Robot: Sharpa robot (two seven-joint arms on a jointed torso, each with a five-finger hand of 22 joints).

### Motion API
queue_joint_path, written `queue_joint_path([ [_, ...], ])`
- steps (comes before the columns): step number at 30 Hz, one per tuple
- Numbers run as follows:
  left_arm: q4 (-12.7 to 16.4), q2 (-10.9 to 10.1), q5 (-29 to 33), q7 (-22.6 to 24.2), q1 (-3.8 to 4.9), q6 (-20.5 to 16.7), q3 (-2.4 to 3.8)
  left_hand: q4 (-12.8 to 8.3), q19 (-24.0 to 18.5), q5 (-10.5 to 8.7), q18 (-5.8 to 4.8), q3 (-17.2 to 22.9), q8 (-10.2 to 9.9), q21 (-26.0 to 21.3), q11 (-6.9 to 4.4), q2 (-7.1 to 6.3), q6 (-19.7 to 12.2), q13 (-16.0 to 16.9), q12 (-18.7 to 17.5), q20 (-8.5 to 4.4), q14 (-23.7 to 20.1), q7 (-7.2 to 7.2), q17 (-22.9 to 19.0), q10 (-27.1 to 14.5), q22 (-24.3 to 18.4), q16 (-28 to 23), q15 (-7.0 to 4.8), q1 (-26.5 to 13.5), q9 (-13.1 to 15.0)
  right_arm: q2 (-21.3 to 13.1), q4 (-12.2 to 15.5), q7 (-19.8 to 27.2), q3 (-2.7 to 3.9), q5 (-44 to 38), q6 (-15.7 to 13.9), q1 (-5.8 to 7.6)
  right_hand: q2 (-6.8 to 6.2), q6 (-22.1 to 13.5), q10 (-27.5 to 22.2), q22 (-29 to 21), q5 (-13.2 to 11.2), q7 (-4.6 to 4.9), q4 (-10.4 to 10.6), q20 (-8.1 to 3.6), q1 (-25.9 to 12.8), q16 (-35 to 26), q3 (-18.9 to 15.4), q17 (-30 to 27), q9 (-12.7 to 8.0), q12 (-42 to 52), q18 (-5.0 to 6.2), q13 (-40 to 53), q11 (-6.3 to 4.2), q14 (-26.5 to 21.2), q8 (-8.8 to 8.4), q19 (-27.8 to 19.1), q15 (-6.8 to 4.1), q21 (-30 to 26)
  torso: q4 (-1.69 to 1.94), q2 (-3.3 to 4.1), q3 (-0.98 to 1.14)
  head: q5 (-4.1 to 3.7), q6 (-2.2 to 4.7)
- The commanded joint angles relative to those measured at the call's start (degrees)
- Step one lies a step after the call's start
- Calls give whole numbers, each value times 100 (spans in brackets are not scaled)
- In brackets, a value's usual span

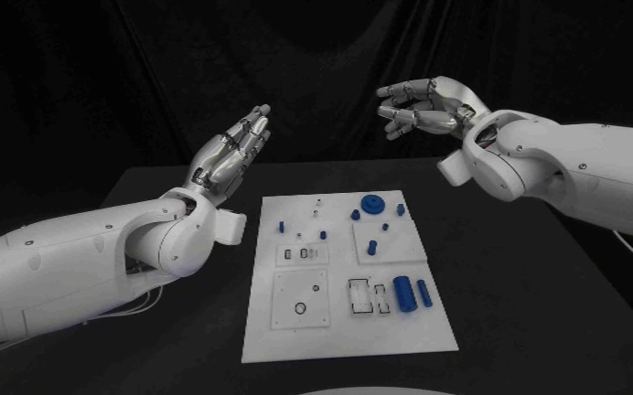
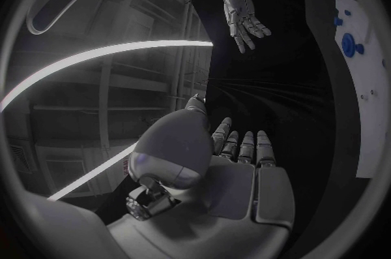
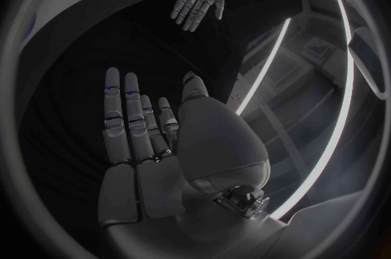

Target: Assemble the parts on the task board

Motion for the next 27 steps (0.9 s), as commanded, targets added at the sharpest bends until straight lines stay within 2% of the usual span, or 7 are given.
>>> queue_joint_path([
  [1, 104, -65, -75, 330, 53, 45, 6, -3, 2, 101, 14, 36, 36, -34, 62, -11, 20, -10, -38, 62, 8, 48, -8, 1, -7, -21, -108, 120, 10, 147, -110, -1206, 0, -3025, 793, 97, 38, 447, 667, 165, -270, -55, -73, -351, 177, 455, 41, 309, 26, -123, 75, -7, -196, 1011, 70, 931, -367, 353, 32, 83, -20, -13, -51],
  [2, 130, -94, -103, 325, 65, 51, 6, -3, 2, 112, 17, 38, 38, -34, 65, -12, 30, -10, -38, 69, 8, 51, -8, 1, -7, -21, -102, 136, 11, 232, -189, -1290, 0, -3555, 935, 122, 46, 636, 926, 332, -711, -58, -123, -561, 319, 897, 214, 575, 34, -292, 63, -10, -323, 1477, 96, 1398, -552, 660, 50, 111, -25, -31, -45],
  [6, 148, -151, -280, 332, 90, 111, 6, 5, 2, 193, 37, 45, 35, -34, 95, -3, 21, -10, -38, 176, 8, 72, -8, 1, -7, -21, -17, 211, 9, 545, -506, -1426, 0, -4768, 1265, 123, -113, 931, 1544, 768, -1030, -244, -184, -827, 495, 1918, 480, 1190, 45, -649, 44, -10, -511, 2189, 85, 2043, -824, 1368, 93, 177, -32, -102, -121],
  [9, 119, -172, -449, 340, 100, 180, 5, 5, 2, 271, 60, 55, 35, -34, 111, 9, 20, -10, -38, 247, 8, 86, -8, 1, -7, -21, 31, 267, 9, 778, -773, -1382, 0, -5384, 1257, 13, -277, 1123, 1893, 1391, -1143, -230, -177, -894, 509, 3279, 683, 2929, 56, -1093, 7, -1, -519, 2349, 25, 2005, -859, 2076, 139, 247, -35, -195, -111],
  [12, 84, -179, -534, 326, 105, 239, 5, 5, 2, 313, 79, 61, 34, -34, 119, 14, 18, -10, -38, 302, 8, 96, -8, 1, -7, -21, 68, 310, 9, 956, -983, -1292, 0, -5913, 1216, -128, -682, 1411, 2338, 3771, -1556, -206, -71, -938, 199, 4707, 906, 4910, 95, -1402, -248, 7, -538, 2569, -5, 2097, -895, 4112, 161, 280, -37, -224, -127],
  [14, 58, -178, -565, 311, 106, 280, 5, 6, 2, 339, 87, 65, 34, -34, 129, 23, 17, -10, -38, 338, 8, 103, -8, 1, -7, -21, 96, 330, 8, 1051, -1085, -1248, 1, -6193, 1227, -220, -852, 1512, 2467, 4282, -1597, -199, -3, -917, 108, 4913, 1151, 5196, 111, -1553, -280, 15, -555, 2571, -41, 1971, -907, 4554, 185, 330, -40, -248, -108],
  [27, -118, -124, -614, 289, 101, 446, 2, -5, 2, 657, 177, 121, 32, -34, 153, 24, -1, -10, -38, 443, 8, 117, -8, 1, -7, -21, 112, 567, 7, 1399, -1400, -1128, 1, -6969, 1101, -710, -991, 1596, 2301, 4685, -1034, -279, -188, -908, 334, 5015, 1536, 5352, 117, -1965, -278, 14, -587, 2544, -166, 1720, -910, 4891, 217, 444, -71, -292, -37],
])
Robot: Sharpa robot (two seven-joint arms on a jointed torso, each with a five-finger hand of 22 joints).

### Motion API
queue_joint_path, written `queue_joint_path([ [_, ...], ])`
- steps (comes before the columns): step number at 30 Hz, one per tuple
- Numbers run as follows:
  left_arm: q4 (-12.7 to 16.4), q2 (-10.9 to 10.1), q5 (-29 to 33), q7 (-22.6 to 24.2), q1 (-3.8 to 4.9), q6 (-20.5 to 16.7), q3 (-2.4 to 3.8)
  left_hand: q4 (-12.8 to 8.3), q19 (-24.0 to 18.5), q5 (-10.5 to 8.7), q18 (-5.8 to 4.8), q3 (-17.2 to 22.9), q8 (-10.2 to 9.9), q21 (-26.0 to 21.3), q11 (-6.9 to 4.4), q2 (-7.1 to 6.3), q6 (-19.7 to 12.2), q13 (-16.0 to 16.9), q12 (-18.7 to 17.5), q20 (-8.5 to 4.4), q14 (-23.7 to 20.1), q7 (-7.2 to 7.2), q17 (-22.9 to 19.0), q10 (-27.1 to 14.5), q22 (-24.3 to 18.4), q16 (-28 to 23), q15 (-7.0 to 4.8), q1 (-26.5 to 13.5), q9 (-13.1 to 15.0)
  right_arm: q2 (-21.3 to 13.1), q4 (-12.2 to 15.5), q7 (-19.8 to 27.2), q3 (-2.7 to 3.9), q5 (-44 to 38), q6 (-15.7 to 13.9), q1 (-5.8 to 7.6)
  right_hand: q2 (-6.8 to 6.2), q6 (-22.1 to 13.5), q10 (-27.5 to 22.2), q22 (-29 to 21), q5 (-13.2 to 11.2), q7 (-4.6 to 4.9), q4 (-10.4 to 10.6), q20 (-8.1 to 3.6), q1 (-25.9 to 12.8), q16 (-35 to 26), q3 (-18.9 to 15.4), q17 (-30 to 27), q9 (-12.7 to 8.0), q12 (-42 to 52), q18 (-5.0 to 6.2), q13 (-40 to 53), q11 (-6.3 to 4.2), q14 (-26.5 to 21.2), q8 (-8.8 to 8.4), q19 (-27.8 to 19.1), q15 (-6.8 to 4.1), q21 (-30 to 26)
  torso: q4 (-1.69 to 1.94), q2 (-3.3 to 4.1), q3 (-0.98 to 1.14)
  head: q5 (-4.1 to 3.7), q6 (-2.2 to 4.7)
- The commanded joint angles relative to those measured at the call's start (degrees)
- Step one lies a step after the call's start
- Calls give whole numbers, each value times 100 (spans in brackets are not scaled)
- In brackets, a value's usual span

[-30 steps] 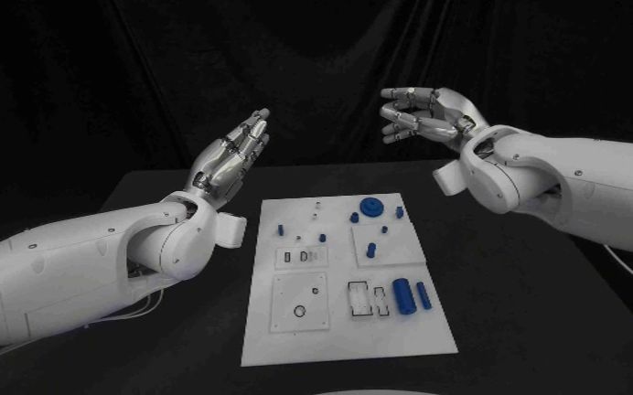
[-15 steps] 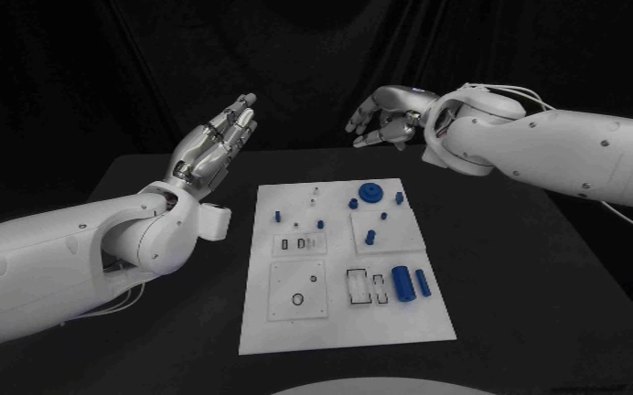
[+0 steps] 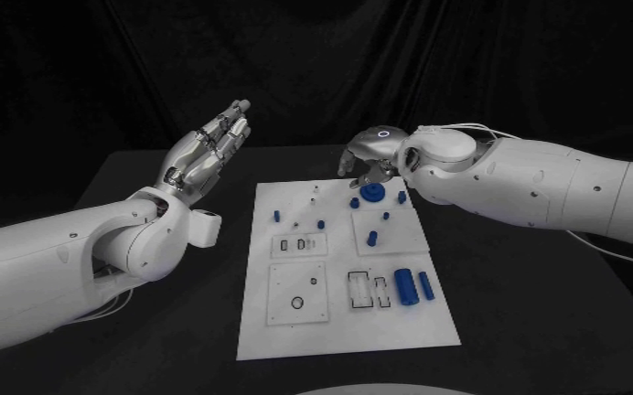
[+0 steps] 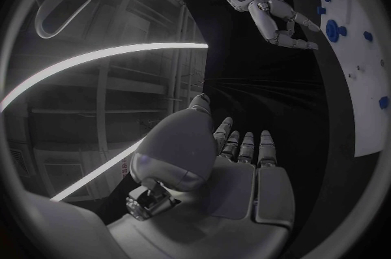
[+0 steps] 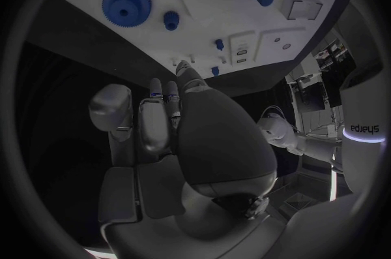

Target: Assemble the parts on the task board

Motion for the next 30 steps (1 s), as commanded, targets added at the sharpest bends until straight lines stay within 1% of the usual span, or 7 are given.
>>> queue_joint_path([
  [1, -35, 49, -93, 277, 12, 185, 6, -7, 3, 142, 103, 82, 34, -34, 30, -29, -8, -6, -37, 75, 8, 27, -8, 0, -8, -21, 35, 203, 2, 38, -53, -43, 6, -557, -25, -100, -17, -10, -48, 34, 58, -25, -15, -4, 36, 16, 67, -2, -8, -49, -44, 3, 9, 154, -50, -67, -16, 39, 3, 24, -23, 3, 4],
  [7, -75, 81, -95, 256, 7, 246, 6, -5, 3, 192, 116, 93, 33, -34, 32, -37, -10, -6, -37, 98, 8, 25, -8, 0, -8, -21, 30, 253, 2, 66, -69, -57, 6, -611, 85, -211, -68, -18, -22, 95, 68, -38, 8, 0, -45, 28, 72, 21, -10, -58, -50, 14, 13, 156, -73, -77, -13, 82, -11, -42, -9, 30, -74],
  [11, -102, 88, -95, 237, 5, 275, 6, -2, 3, 206, 129, 99, 33, -34, 34, -37, -11, -6, -37, 126, 8, 25, -8, 0, -8, -21, 40, 274, 2, 93, -98, -83, 6, -622, 271, -244, -76, -34, -30, 121, 98, -45, 7, -1, -58, 40, 90, 43, -14, -74, -51, 13, 8, 160, -90, -83, -14, 100, -22, -62, -15, 39, -104],
  [16, -114, 91, -96, 224, 2, 306, 5, 5, 3, 210, 168, 102, 33, -34, 46, -34, -14, -5, -37, 211, 8, 32, -8, 2, -8, -21, 70, 303, 2, 110, -137, -93, 6, -628, 369, -288, -80, -31, -10, 146, 176, -33, 7, -2, -84, 44, 122, 50, -14, -81, -50, 19, 5, 159, -103, -100, -16, 116, -29, -113, -18, 81, -166],
  [21, -132, 99, -96, 210, 0, 338, 5, 6, 3, 211, 185, 103, 33, -34, 53, -31, -13, -4, -36, 243, 8, 37, -8, 5, -8, -21, 81, 310, 2, 121, -174, -105, 6, -630, 398, -334, -97, -41, -11, 160, 188, -18, 13, -1, -114, 49, 126, 61, -16, -90, -51, 19, 9, 160, -116, -108, -15, 125, -33, -141, -24, 111, -196],
  [23, -138, 100, -96, 206, -2, 350, 5, 6, 3, 212, 196, 103, 33, -34, 60, -30, -12, -3, -35, 265, 8, 41, -8, 8, -8, -21, 87, 316, 2, 128, -188, -104, 6, -630, 393, -348, -108, -42, -46, 171, 192, -11, 7, 0, -120, 63, 140, 89, -17, -115, -51, 14, 11, 164, -123, -117, -13, 131, -35, -146, -25, 126, -189],
  [30, -151, 102, -96, 193, -7, 386, 5, 5, 3, 222, 225, 105, 33, -34, 83, -27, -12, -1, -33, 319, 8, 55, -8, 14, -8, -21, 105, 332, 2, 166, -264, -140, 6, -630, 396, -390, -125, -89, -168, 211, 308, -40, -61, 2, -85, 57, 238, 82, -28, -190, -49, 15, 7, 156, -177, -159, -14, 149, -33, -137, -24, 106, -194],
])
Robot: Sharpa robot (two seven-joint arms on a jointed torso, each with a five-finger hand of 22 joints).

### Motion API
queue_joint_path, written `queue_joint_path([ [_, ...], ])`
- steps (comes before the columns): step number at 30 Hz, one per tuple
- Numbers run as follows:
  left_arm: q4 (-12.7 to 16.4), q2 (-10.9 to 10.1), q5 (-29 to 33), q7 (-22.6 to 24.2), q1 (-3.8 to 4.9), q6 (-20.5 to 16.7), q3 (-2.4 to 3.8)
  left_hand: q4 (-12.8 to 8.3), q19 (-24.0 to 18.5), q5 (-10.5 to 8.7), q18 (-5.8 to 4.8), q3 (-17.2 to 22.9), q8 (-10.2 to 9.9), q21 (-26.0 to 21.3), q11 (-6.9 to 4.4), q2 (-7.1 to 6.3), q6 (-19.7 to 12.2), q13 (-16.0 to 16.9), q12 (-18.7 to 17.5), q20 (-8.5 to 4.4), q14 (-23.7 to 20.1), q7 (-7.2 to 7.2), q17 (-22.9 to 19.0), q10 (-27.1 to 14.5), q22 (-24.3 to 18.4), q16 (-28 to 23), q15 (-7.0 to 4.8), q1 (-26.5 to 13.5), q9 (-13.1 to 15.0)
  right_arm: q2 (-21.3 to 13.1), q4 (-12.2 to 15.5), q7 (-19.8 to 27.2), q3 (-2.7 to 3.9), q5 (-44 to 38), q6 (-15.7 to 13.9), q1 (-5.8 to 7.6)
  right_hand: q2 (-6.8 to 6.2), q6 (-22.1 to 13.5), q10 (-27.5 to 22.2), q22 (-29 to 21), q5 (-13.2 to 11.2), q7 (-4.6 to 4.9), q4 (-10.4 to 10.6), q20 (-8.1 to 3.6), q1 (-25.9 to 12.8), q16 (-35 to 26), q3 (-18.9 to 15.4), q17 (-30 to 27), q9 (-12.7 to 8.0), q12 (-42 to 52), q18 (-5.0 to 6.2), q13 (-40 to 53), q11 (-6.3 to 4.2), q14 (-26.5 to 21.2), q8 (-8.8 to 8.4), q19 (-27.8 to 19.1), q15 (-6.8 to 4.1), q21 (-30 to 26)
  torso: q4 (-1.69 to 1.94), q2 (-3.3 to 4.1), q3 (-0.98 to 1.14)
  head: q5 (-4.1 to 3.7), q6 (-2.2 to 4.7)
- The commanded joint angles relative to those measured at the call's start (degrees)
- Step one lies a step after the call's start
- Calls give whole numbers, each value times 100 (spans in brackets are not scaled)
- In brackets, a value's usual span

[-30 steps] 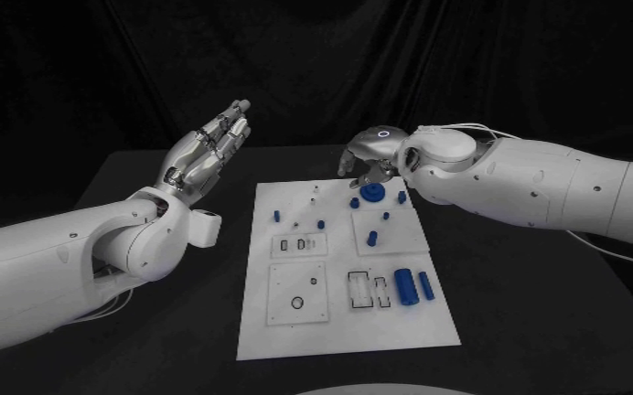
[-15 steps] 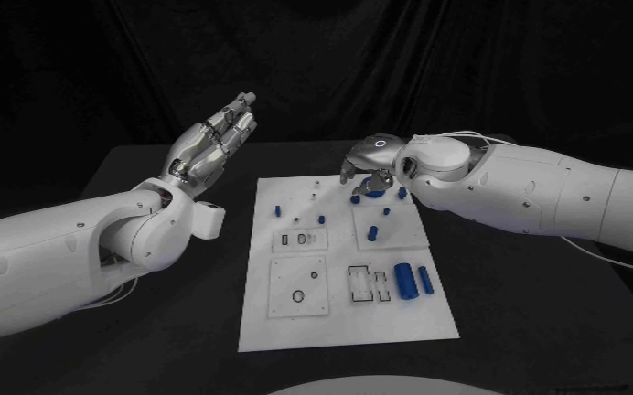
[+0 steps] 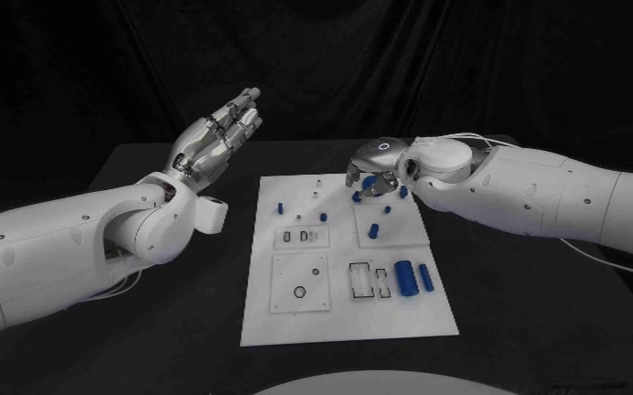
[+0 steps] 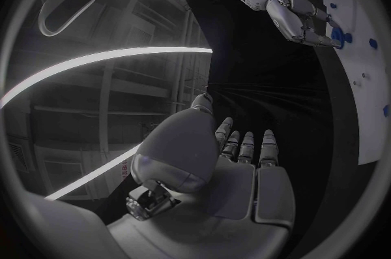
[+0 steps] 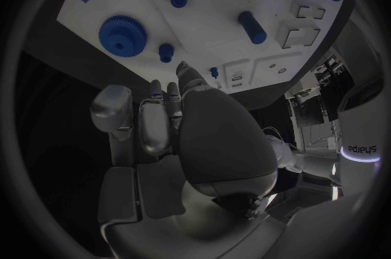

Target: Assemble the parts on the task board

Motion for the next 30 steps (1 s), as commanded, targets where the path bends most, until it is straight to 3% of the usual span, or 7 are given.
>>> queue_joint_path([
  [1, 2, 11, -22, 191, -5, 110, 6, 12, 5, 40, 55, 35, 34, -34, 49, 8, 13, -3, -33, 67, -13, 39, -7, 15, -9, -21, 46, 63, 4, 22, -48, -128, 4, -75, 70, -33, -35, -54, -61, 14, 87, -3, -22, 1, 11, 13, 60, 4, -11, -44, -51, 1, -1, 158, -40, -48, -14, 29, 2, 3, -2, -13, -8],
  [18, -11, -2, -22, 152, -15, 162, 5, 9, 5, 51, 84, 37, 36, -34, 70, 8, 26, -2, -31, 132, -13, 58, -7, 20, -9, -21, 75, 85, 5, 185, -406, 31, 5, -75, -145, -231, -23, 70, -3, 113, 477, 20, -190, 13, 113, 18, 346, 35, 22, -22, -52, 24, 6, 141, -29, -114, -5, 67, 4, -3, -5, -18, -43],
  [30, -25, 1, -22, 102, -26, 242, 5, 0, 5, 79, 109, 52, 37, -34, 77, 9, 33, -1, -31, 204, -13, 69, -7, 22, -9, -21, 103, 132, 6, 303, -658, 349, 5, -53, -502, -343, -19, 460, 319, 182, 510, 48, -225, 3, 118, 9, 677, 41, 200, 133, -49, 55, -42, 118, 171, -168, -28, 76, 5, -2, -3, -10, -79],
])
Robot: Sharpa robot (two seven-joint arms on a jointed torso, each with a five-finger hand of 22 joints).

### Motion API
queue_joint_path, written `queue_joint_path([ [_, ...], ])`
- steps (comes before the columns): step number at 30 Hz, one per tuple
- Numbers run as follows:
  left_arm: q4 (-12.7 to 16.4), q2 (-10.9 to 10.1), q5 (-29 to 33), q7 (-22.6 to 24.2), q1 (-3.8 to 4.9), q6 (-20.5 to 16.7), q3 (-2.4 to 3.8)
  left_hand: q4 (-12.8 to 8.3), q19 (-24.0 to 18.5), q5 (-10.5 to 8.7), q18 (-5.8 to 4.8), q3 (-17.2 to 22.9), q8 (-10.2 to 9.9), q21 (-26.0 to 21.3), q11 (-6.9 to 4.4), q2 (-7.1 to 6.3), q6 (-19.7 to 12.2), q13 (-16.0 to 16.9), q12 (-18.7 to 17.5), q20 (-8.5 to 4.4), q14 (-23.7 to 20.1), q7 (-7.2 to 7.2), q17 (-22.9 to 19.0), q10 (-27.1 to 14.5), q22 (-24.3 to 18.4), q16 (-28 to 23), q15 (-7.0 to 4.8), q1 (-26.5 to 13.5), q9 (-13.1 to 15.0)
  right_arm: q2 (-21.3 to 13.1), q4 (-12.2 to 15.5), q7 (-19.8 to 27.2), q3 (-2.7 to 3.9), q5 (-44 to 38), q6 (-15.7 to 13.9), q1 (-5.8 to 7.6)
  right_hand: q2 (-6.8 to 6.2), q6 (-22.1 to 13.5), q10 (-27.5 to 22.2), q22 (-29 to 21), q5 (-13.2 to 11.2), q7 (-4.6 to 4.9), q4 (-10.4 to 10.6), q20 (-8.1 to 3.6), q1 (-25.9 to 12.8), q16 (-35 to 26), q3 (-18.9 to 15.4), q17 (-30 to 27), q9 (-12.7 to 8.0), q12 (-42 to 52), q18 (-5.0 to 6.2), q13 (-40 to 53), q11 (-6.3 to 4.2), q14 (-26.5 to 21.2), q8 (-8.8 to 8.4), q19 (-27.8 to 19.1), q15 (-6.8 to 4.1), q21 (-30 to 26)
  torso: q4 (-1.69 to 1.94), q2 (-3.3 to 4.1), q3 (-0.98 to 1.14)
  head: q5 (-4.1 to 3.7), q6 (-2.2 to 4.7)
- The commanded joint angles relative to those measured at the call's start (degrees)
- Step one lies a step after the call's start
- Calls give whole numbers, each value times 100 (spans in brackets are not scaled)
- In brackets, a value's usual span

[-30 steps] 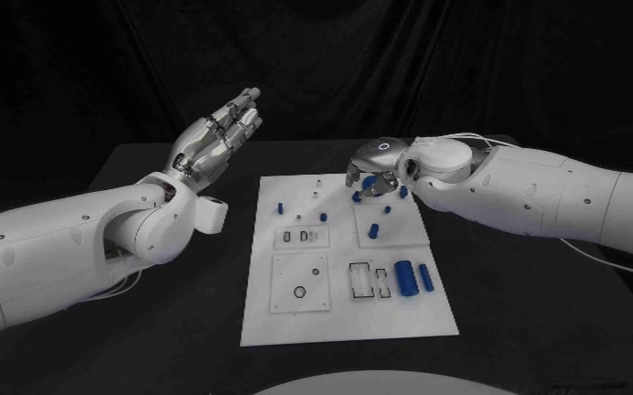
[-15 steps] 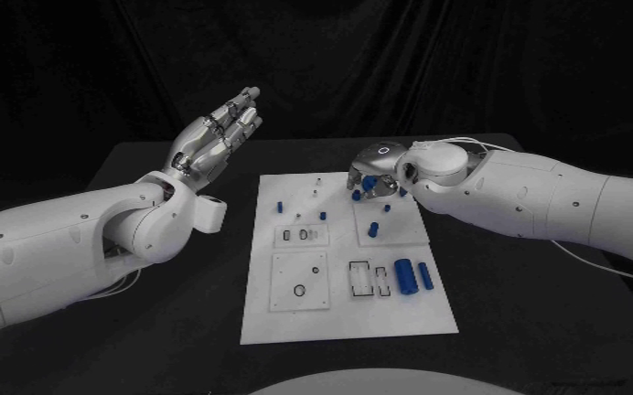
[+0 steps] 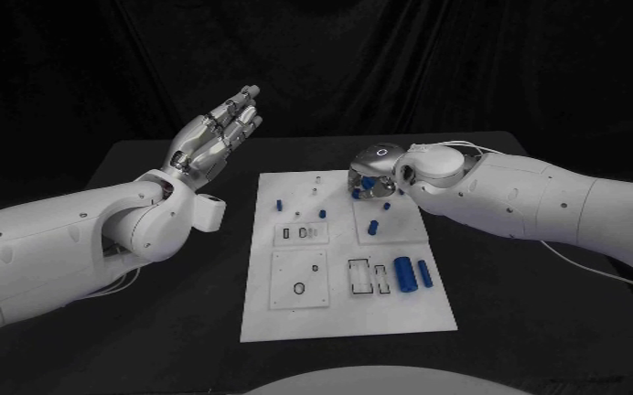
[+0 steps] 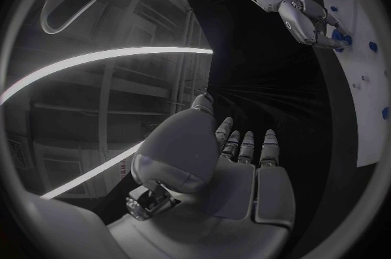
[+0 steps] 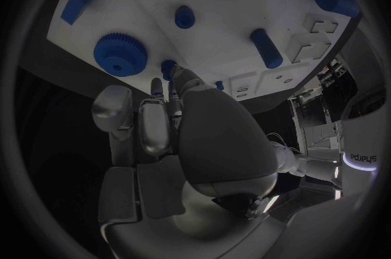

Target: Assemble the parts on the task board

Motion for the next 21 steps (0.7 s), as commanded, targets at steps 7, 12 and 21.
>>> queue_joint_path([
  [7, -1, -6, -14, 69, -15, 140, 6, -15, 4, 62, 125, 63, 37, -34, 60, -10, 0, -4, -31, 88, 8, 37, -10, 1, -9, -21, 69, 112, 7, 63, -202, 443, 4, 104, -650, -91, 16, 328, 316, 116, 123, 145, -76, -33, 143, 27, 331, 39, 190, 107, -58, 16, -82, 122, 237, -44, -75, 57, 0, 1, 0, 47, -29],
  [12, -17, -9, -14, 46, -21, 171, 6, -21, 4, 78, 132, 82, 38, -34, 64, -3, 6, -4, -31, 120, 8, 43, -10, 1, -9, -21, 85, 151, 8, 55, -228, 605, 4, 234, -923, -104, 23, 520, 606, 192, 133, 197, -134, -61, 166, 45, 465, 81, 327, 193, -69, 30, -112, 134, 392, -31, -101, 92, 0, -1, -1, 65, -37],
  [21, -24, -36, -14, 1, -27, 201, 6, -39, 4, 118, 140, 125, 41, -34, 74, -1, 29, -3, -30, 180, 8, 55, -10, 4, -9, -21, 105, 245, 11, 2, -101, 683, 5, 415, -1079, -52, -11, 546, 787, 306, 139, 238, -201, -66, 197, 74, 567, 146, 408, 210, -90, 24, -98, 152, 437, 1, -100, 151, -1, 4, -1, 135, -59],
])
